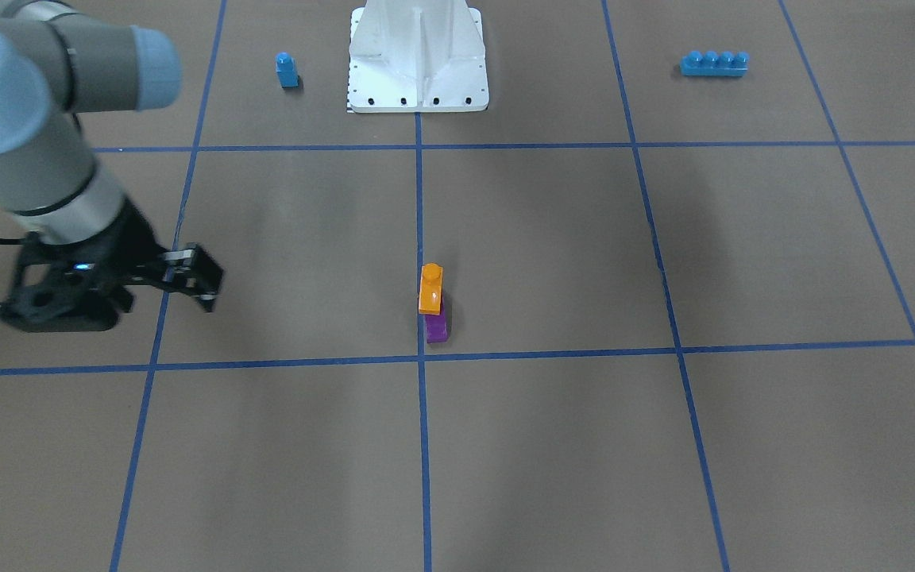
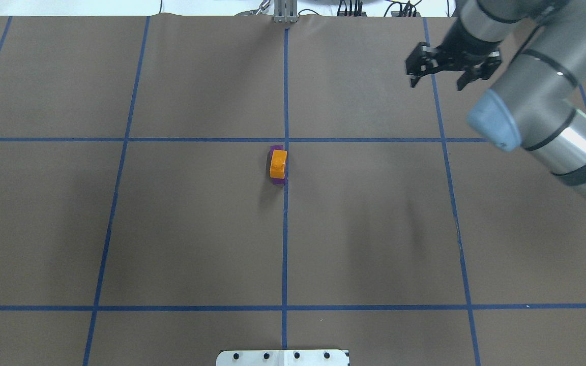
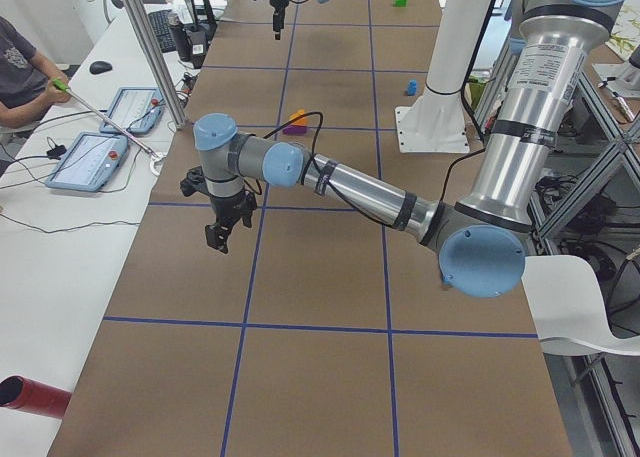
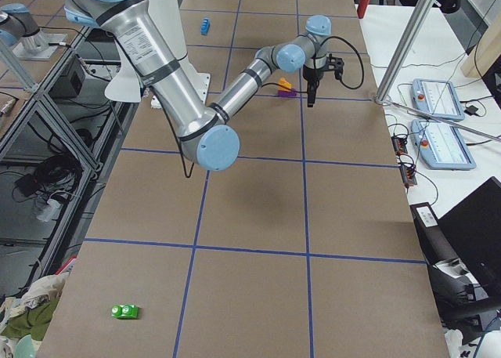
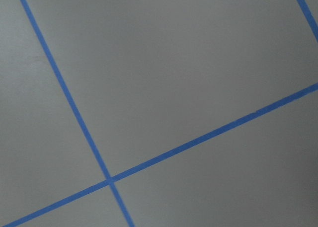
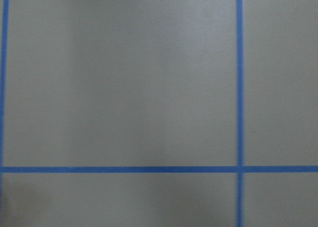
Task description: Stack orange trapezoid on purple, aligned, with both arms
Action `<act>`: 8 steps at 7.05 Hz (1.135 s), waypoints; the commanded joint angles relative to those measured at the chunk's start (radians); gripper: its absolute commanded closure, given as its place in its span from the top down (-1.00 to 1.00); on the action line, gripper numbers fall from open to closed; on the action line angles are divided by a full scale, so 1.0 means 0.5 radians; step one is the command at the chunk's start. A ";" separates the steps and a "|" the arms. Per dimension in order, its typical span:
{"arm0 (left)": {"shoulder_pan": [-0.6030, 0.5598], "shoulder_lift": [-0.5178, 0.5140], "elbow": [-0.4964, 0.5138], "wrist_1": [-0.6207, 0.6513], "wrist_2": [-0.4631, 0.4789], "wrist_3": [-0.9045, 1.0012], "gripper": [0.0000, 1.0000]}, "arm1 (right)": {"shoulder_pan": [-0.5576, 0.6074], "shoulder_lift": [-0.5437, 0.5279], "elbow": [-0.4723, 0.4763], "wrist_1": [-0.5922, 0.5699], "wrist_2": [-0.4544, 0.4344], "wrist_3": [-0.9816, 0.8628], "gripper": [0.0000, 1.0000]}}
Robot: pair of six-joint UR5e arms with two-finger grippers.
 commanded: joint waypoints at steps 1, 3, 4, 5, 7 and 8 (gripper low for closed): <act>-0.185 0.179 0.016 -0.013 -0.153 0.080 1.00 | 0.576 -0.592 -0.049 0.003 0.243 -1.184 1.00; -0.274 0.318 -0.008 -0.034 -0.188 0.073 1.00 | 0.823 -0.821 -0.157 0.051 0.220 -1.575 1.00; -0.308 0.425 0.022 -0.110 -0.185 0.076 1.00 | 0.906 -0.958 -0.172 0.088 0.216 -1.585 1.00; -0.308 0.429 0.120 -0.227 -0.188 0.052 1.00 | 0.937 -1.002 -0.248 0.277 0.213 -1.560 1.00; -0.308 0.435 0.117 -0.212 -0.188 0.043 1.00 | 1.038 -1.021 -0.268 0.273 0.253 -1.554 1.00; -0.308 0.426 0.127 -0.212 -0.188 -0.009 1.00 | 1.054 -1.045 -0.258 0.260 0.323 -1.551 1.00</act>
